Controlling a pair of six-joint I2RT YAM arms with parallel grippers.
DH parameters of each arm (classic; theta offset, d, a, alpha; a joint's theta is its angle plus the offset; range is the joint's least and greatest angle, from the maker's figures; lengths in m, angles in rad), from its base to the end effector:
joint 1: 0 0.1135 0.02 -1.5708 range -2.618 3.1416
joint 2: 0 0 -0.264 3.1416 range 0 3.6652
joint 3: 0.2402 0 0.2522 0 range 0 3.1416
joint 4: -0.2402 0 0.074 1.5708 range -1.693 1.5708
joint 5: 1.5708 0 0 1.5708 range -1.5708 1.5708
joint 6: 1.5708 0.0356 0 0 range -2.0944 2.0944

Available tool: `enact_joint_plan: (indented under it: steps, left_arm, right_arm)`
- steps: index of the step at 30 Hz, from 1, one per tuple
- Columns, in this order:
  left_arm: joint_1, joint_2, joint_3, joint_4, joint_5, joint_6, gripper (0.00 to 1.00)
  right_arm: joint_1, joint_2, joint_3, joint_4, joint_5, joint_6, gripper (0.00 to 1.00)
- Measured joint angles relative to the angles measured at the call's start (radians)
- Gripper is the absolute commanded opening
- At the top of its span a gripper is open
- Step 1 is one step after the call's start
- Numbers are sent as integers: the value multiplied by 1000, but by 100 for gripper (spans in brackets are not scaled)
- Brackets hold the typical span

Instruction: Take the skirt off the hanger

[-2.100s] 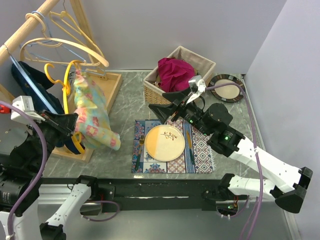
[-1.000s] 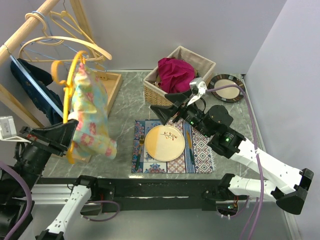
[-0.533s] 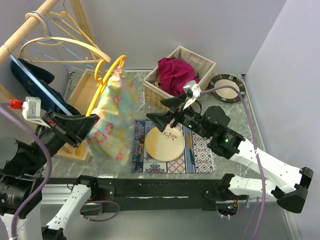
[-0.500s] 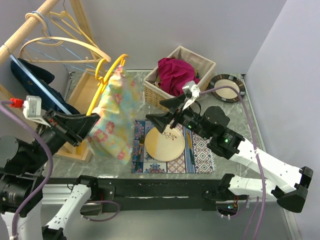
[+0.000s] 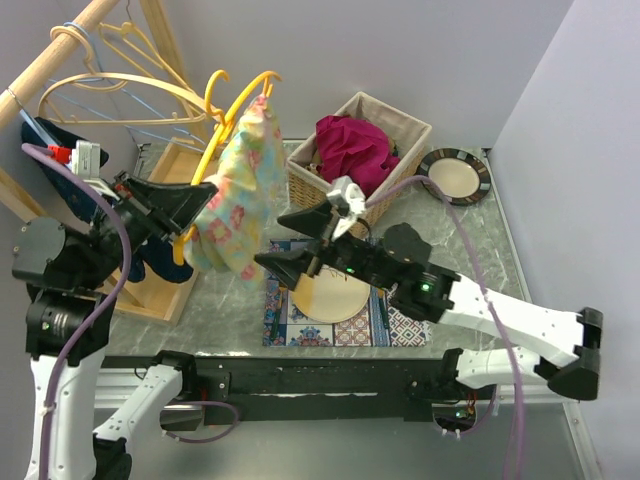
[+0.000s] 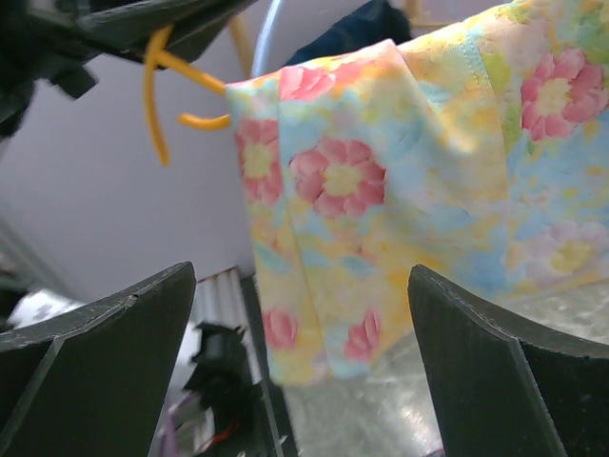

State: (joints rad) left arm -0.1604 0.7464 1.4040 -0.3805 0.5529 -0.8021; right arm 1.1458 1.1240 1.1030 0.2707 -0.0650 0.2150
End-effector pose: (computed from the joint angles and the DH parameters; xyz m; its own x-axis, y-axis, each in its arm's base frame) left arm 0.0796 -0.0318 0.5185 -0.2684 -0.5762 -0.7720 0.6353 0.4965 -0.5915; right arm 0.1044 0.2362 0.4335 -0.1000 0.2955 -0.9501 -0.9353 0.2979 0.1911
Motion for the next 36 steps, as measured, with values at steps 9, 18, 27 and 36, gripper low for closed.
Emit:
enact_joint_plan:
  steps: [9,18,27,36]
  left_arm:
    - [0,-3,-50,134,-19,-76,1]
    - [0,-37,-95,179,-21,-95,1]
    - [0,-92,-127,156,-63,-82,1]
    - [0,-115,-179,71,-148,-16,1]
  right_arm:
    - [38,239,176,44,133,-81,99]
    - [58,346,260,85,246,-169,24]
    - [58,363,252,142,311,-212,0]
    - [-81,136,116,146,379,-189,0]
